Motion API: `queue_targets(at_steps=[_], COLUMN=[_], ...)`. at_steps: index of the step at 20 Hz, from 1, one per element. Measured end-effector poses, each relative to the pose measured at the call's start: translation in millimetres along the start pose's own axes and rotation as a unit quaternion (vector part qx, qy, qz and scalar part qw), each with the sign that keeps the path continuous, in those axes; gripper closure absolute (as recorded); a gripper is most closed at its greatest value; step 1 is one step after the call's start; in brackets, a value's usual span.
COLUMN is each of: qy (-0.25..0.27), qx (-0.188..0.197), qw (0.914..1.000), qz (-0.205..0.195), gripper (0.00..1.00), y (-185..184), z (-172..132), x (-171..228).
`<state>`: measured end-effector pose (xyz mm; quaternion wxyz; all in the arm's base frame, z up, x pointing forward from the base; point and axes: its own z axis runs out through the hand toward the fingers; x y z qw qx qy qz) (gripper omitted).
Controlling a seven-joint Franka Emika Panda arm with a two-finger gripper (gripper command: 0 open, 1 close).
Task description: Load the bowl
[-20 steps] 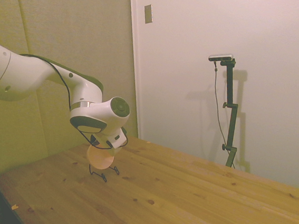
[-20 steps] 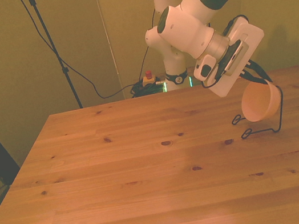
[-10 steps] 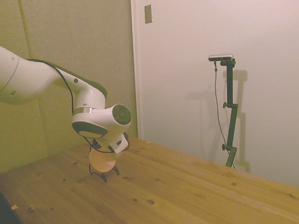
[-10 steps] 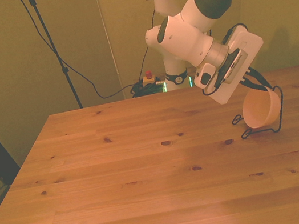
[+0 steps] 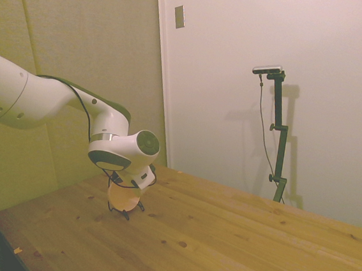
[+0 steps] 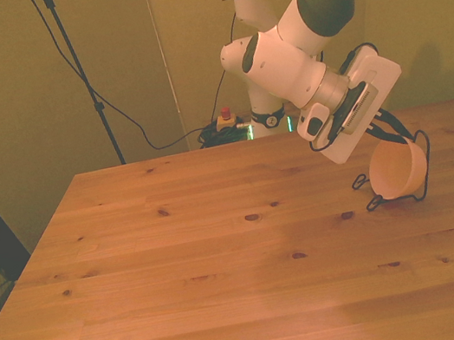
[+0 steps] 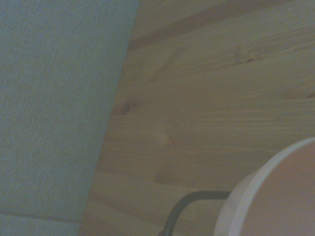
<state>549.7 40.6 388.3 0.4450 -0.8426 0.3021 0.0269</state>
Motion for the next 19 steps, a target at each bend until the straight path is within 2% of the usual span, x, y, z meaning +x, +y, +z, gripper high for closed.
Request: queue_targets(at_steps=[6,9,12,16,19], qy=[0.001,0.01,0.034,0.084,0.113], qx=[0.002,0.008,0.012,-0.019,-0.044], qw=[1.0,0.9999,0.9993,0.9962,0.9919], qz=[-0.003,-0.007,-0.009,0.013,0.038], gripper=[0.0,0.0,0.0,0.0,0.0], y=[-3,-8,-12,-8,10], z=[-2,-14,-49,-108,-130], x=[-1,-3,-11,-42,-68])
